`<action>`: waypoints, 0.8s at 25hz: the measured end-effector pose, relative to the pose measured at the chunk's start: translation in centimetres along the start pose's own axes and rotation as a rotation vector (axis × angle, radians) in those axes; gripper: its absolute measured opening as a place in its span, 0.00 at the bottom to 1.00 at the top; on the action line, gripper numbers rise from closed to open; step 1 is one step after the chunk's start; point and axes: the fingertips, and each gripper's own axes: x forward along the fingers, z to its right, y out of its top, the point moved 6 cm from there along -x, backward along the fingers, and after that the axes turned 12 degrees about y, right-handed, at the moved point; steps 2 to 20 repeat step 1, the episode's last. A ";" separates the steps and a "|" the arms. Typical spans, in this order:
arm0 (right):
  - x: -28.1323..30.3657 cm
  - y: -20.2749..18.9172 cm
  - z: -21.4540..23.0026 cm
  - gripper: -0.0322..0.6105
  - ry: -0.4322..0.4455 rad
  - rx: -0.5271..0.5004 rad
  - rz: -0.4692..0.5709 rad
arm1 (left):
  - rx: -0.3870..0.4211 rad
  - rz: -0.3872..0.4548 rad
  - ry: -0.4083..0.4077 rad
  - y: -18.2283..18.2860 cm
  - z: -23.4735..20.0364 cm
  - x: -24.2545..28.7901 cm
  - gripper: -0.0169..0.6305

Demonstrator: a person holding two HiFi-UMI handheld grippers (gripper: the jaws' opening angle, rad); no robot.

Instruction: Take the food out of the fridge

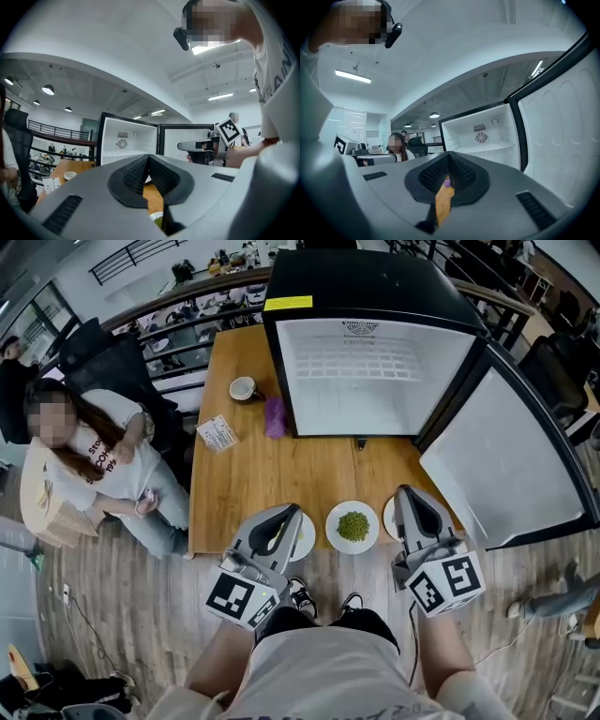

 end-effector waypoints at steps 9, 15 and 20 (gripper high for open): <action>-0.2 0.2 0.1 0.08 0.000 -0.002 0.001 | 0.000 0.002 0.001 0.1 0.1 -0.1 0.04; -0.2 0.2 0.1 0.08 0.000 -0.002 0.001 | 0.000 0.002 0.001 0.1 0.1 -0.1 0.04; -0.2 0.2 0.1 0.08 0.000 -0.002 0.001 | 0.000 0.002 0.001 0.1 0.1 -0.1 0.04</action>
